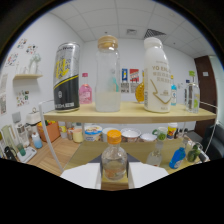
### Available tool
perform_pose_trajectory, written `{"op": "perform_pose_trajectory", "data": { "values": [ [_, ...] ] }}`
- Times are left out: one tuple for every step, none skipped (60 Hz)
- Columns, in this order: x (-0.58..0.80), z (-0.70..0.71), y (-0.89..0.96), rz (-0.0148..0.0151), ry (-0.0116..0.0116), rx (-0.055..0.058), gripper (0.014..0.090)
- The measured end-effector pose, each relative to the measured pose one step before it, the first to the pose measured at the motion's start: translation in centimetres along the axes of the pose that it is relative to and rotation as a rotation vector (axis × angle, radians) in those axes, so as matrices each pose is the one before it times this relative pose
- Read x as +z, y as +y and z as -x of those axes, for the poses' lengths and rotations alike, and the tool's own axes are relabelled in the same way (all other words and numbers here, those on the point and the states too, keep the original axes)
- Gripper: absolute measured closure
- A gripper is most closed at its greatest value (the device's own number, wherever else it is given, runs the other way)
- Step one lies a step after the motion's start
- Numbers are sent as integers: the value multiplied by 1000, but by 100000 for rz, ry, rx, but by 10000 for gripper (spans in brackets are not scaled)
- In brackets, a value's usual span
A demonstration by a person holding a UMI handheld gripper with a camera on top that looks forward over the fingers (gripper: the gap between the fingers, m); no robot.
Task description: Make me a cup of Vodka Sunrise.
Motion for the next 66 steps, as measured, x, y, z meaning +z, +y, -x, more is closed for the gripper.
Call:
{"op": "perform_pose_trajectory", "data": {
  "values": [
    [-367,74,-17,-17,-256,36,690],
    [-368,2,-40,-147,11,169,689],
    [-376,-45,-14,-258,186,364,689],
    [-351,33,17,-177,59,394,690],
    [-327,90,87,44,-279,259,691],
    [-314,79,161,219,-320,201,691],
    [-320,43,206,305,-109,172,691],
    [-330,-51,264,180,377,227,690],
    [-281,-6,282,355,236,252,692],
    [-310,48,300,302,-26,247,689],
    [-267,66,311,300,-250,185,691],
    [-226,6,351,264,-19,121,690],
    [-167,-15,388,370,194,84,690],
    [-149,-34,443,457,262,8,691],
    [-105,-11,479,543,242,-4,690],
    [-79,15,497,610,75,26,691],
    [-41,41,533,674,-35,180,691],
    [6,5,520,645,-32,351,691],
    [80,-42,596,704,-50,454,691],
    [80,-30,620,816,362,355,690],
    [201,-52,629,869,239,270,691],
    [192,-67,713,907,598,52,690],
    [270,-147,702,1139,770,-164,690],
    [297,-219,728,1171,1001,-238,691],
    [333,-195,706,1202,933,-140,690],
    [357,-122,691,1110,629,106,690],
    [337,-74,664,1003,340,310,690],
    [357,-86,651,945,258,443,690],
    [368,-106,673,1008,393,478,691],
    [359,-147,658,1139,537,466,691],
    [389,-202,624,1348,323,350,690],
    [364,-100,601,1111,452,302,692],
    [340,-109,558,1018,403,271,691],
    [298,-90,496,801,370,257,690],
    [283,-32,501,575,162,199,692],
    [250,-53,400,696,230,123,689],
    [236,-77,387,642,222,-119,689],
    [238,-67,393,652,290,-331,690],
    [231,-58,349,637,263,-343,690],
    [225,-6,284,517,27,-251,691],
    [159,30,230,283,-79,-174,691],
    [130,31,207,620,67,-153,692],
    [224,1,215,227,-173,-570,691],
    [208,56,367,563,30,-316,690],
    [158,121,209,468,-162,-316,690],
    [112,133,179,356,-314,-265,690],
    [129,135,208,390,-338,-225,690],
    [113,118,254,625,-283,-303,690],
    [59,91,303,960,-179,-453,690],
    [107,98,267,827,-202,-388,691],
    [126,102,148,681,29,-388,691],
    [99,67,166,572,21,-395,691],
    [120,80,182,528,-79,-367,691],
    [108,88,212,677,-168,-335,692],
    [97,75,248,817,-45,-313,692],
    [39,42,350,951,117,-376,692],
    [103,39,257,770,75,-229,692],
    [35,83,256,550,-27,-93,692],
    [56,21,195,402,-43,-20,693],
    [47,48,231,481,-47,-36,689],
    [-16,58,47,436,-168,530,688],
    [1,75,-56,-140,-311,456,688],
    [16,30,-46,-248,-206,119,689],
    [-10,-15,-11,-91,-40,29,688],
    [8,-34,-25,-128,10,-11,688],
    [6,-20,-24,-114,25,66,686]
  ]
}}
